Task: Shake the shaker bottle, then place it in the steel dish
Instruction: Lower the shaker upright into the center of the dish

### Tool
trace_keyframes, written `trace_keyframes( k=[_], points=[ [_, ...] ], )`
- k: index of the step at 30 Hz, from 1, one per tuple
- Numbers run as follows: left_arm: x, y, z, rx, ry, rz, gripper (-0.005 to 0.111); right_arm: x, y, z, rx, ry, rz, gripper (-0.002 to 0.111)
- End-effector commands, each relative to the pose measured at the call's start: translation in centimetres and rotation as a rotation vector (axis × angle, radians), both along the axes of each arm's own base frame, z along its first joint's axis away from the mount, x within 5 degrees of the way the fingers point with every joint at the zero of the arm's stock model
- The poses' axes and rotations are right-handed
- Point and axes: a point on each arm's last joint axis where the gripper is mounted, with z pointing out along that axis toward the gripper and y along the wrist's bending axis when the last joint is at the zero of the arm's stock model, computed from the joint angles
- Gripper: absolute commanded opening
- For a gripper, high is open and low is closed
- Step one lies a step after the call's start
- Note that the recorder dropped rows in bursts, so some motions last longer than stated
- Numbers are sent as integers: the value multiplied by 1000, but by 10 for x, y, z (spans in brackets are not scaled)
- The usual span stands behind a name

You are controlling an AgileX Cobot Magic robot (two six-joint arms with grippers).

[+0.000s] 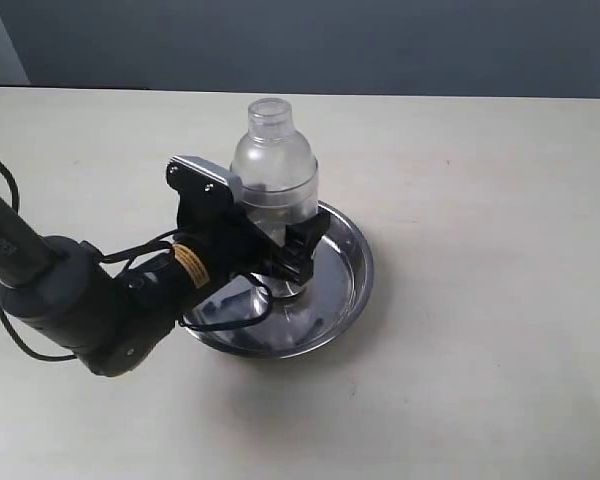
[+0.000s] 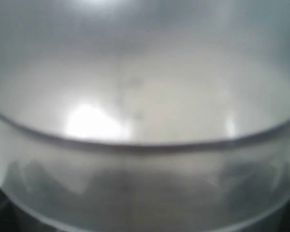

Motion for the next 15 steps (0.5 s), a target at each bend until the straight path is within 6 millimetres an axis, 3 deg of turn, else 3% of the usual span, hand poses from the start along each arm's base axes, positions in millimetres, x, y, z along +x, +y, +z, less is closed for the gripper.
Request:
trace_keyframes(
  k=[1,8,13,15],
  points=[
    [-2,-4,2,0,-25,-52,11,0,0,1,-3,-17,-4,-1],
    [-3,-5,2,25,-41,-76,69,0,0,1,-3,-17,-4,-1],
    [-3,-5,6,19,-54,-78,92,0,0,1,-3,-17,-4,-1],
    [-3,-6,13,10,-72,-81,94,0,0,1,-3,-17,-4,-1]
  ],
)
